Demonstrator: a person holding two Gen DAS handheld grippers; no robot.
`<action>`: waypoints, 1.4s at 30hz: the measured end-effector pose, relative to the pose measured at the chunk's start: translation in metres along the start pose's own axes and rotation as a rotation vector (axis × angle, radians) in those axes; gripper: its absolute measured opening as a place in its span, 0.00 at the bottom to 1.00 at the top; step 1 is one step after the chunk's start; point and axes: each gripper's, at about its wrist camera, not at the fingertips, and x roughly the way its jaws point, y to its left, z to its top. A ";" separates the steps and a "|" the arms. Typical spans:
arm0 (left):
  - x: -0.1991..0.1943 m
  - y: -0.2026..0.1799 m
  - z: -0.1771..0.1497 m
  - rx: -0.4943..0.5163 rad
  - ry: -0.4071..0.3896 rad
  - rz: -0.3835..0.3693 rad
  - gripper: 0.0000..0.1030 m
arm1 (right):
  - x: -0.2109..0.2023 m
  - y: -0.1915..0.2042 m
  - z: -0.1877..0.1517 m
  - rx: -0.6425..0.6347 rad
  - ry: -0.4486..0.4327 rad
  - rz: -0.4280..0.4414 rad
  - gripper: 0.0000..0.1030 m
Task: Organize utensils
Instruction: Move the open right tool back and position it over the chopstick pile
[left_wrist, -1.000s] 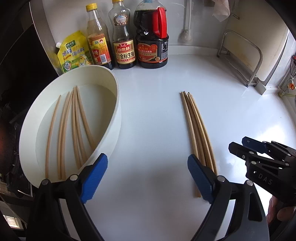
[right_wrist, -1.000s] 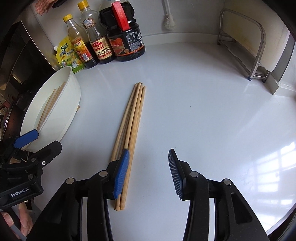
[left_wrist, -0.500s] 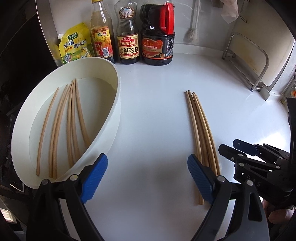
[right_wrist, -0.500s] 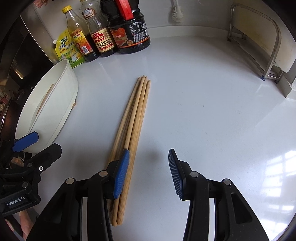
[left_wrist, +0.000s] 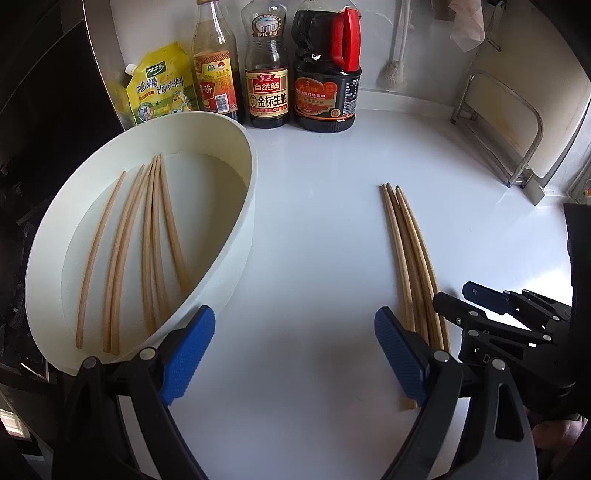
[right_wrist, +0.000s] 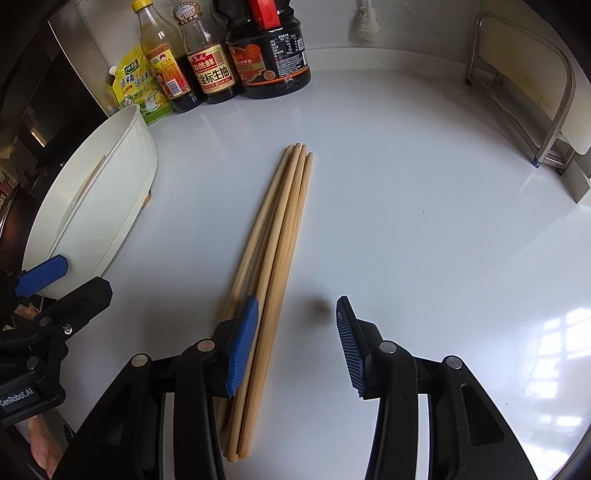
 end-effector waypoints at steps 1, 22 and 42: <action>0.000 -0.001 0.000 0.004 -0.002 -0.003 0.84 | 0.000 0.001 0.000 -0.004 -0.002 -0.005 0.42; 0.008 -0.011 -0.007 -0.002 0.014 -0.020 0.84 | 0.002 -0.010 -0.002 0.002 0.001 -0.026 0.42; 0.054 -0.050 -0.004 0.038 0.050 -0.075 0.84 | -0.008 -0.045 -0.012 0.038 -0.030 -0.054 0.42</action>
